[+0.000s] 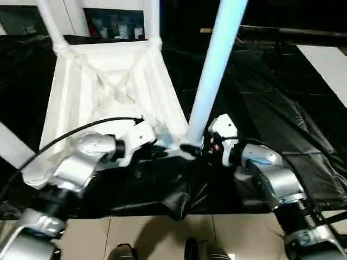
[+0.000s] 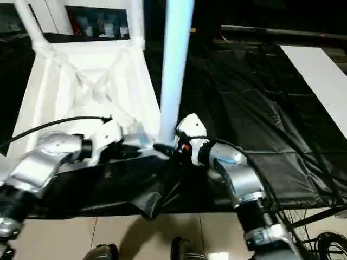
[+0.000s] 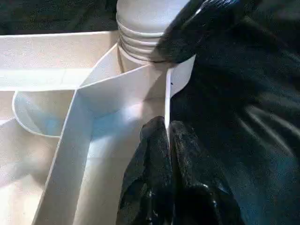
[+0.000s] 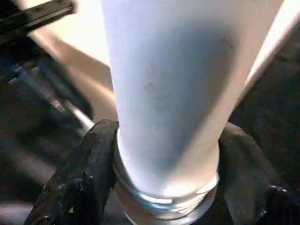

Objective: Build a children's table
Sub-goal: Rotate leg to tighten

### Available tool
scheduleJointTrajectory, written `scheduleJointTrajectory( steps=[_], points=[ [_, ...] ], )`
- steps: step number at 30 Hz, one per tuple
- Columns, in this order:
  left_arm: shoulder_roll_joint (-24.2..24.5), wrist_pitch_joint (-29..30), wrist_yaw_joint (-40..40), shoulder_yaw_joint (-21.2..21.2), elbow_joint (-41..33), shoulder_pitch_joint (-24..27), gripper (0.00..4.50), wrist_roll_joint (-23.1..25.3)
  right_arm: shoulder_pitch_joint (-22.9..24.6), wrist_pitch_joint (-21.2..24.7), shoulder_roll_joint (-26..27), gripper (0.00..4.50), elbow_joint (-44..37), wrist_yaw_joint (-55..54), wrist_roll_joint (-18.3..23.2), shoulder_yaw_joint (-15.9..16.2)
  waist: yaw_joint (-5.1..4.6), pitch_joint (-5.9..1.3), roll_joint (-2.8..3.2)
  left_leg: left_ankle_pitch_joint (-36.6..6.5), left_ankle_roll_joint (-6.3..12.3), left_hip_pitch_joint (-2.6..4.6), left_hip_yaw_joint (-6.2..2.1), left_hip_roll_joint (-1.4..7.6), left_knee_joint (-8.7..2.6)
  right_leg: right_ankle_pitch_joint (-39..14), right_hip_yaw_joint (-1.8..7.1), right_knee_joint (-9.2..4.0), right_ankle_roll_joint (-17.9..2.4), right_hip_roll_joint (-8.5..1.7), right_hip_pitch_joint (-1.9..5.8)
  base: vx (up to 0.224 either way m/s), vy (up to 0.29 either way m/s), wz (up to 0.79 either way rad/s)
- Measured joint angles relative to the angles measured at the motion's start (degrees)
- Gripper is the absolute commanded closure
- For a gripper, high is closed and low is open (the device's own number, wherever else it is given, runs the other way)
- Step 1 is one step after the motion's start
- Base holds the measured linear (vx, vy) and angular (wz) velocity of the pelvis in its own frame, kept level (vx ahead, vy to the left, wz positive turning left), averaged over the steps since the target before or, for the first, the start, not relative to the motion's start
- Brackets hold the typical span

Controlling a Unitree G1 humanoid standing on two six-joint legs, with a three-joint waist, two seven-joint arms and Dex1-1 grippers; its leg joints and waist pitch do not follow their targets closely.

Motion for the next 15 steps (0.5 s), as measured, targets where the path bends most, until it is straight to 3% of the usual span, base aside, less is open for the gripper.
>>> scheduleJointTrajectory(
  steps=[6, 9, 10, 12, 13, 14, 15],
  points=[
    [-8.7, 3.2, 10.6, -0.4, 8.2, -5.8, 4.5, 3.1, -1.4, 1.6, 8.8, 1.79, 3.8, -22.0, -3.6, -4.5, -0.24, -0.11, 0.44, 0.0, 0.02, 0.41, -0.15, -0.11, -0.94, 0.0, -0.56, -2.56, 0.1, -0.11, 0.93, 0.0, 0.0, 0.0],
    [-12.4, 5.0, 15.5, -0.4, 11.8, -8.5, 4.5, 4.1, -4.2, 1.5, 11.6, 1.8, 7.8, -31.1, -4.7, -6.2, -0.37, 0.18, 1.03, 0.0, 0.06, 0.52, -0.6, -0.05, -1.24, -0.1, -2.14, -4.66, 0.1, -0.58, 1.92, -0.031, 0.041, -0.06],
    [-13.4, 5.3, 16.7, -0.4, 12.8, -9.1, 4.5, 4.3, -5.3, 1.3, 12.3, 1.8, 9.2, -33.2, -5.3, -6.3, -0.64, 0.44, 1.48, -0.1, 0.16, 0.67, -0.86, -0.04, -1.37, -0.1, -3.39, -5.58, 0.1, -1.09, 2.58, -0.037, 0.076, -0.05],
    [-14.0, 5.4, 17.6, -0.3, 13.8, -9.6, 4.5, 4.5, -6.1, 1.1, 12.8, 1.8, 10.4, -35.0, -5.5, -6.3, -1.07, 0.75, 1.94, -0.2, 0.4, 0.84, -1.09, 0.02, -1.54, -0.3, -4.64, -6.52, 0.2, -1.58, 3.34, -0.034, 0.067, -0.03],
    [-14.3, 5.1, 17.7, -0.4, 14.6, -10.1, 4.5, 4.6, -6.2, 0.5, 12.9, 1.8, 11.0, -35.2, -5.9, -6.4, -0.59, 1.18, 2.19, -0.2, 0.42, 0.85, -0.85, 0.01, -1.8, -1.8, -4.5, -4.0, 0.0, -1.95, 3.47, -0.072, 0.022, 0.06],
    [-14.7, 5.0, 17.7, -0.7, 15.5, -10.6, 4.5, 5.0, -5.8, 0.2, 12.8, 1.8, 11.0, -35.3, -6.1, -6.6, -0.24, 1.35, 1.96, -0.2, 0.43, 1.0, 0.07, -0.01, -1.79, -4.1, -3.24, 0.1, -1.0, -2.14, 3.43, 0.003, -0.071, 0.31],
    [-14.9, 4.7, 17.8, -0.8, 15.9, -10.9, 4.5, 5.5, -5.8, 0.0, 12.7, 1.8, 11.1, -35.2, -6.2, -6.8, 0.3, 0.95, -0.29, -0.2, 0.43, 1.9, 1.97, -0.13, -1.65, -5.3, -0.72, 2.31, 0.2, -2.34, 3.35, 0.003, -0.071, 0.31]
  ],
)
